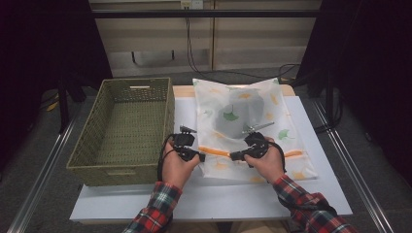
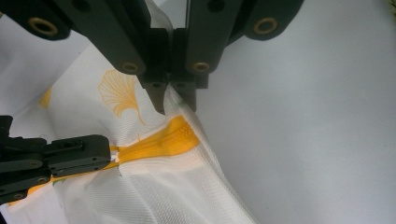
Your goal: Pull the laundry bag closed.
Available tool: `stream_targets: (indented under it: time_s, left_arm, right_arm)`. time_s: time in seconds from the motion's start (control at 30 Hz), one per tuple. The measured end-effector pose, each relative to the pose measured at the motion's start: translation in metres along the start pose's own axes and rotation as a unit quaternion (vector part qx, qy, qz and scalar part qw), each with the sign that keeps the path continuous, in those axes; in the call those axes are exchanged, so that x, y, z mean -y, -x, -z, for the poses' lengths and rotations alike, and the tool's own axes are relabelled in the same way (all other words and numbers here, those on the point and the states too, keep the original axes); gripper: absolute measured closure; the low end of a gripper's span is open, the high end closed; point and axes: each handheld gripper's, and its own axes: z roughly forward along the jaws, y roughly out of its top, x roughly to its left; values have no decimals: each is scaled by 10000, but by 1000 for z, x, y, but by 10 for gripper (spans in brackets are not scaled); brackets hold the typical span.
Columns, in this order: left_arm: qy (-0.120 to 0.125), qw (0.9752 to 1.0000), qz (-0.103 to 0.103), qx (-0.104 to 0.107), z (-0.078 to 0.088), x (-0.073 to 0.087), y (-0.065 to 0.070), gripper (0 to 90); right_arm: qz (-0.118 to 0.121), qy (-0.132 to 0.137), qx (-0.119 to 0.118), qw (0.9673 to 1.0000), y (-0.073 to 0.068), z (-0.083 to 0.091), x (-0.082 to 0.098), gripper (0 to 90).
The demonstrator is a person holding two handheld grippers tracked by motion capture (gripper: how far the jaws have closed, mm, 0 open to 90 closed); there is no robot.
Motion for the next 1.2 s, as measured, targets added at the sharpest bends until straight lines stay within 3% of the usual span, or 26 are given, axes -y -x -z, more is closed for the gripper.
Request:
stream_targets:
  time_s: [1.2]
  left_arm:
    - [-9, 10000, 49, -19, 0, 0, 0, 892]
  right_arm:
    - [-33, 61, 92, 9999, 6, 11, 9, 900]
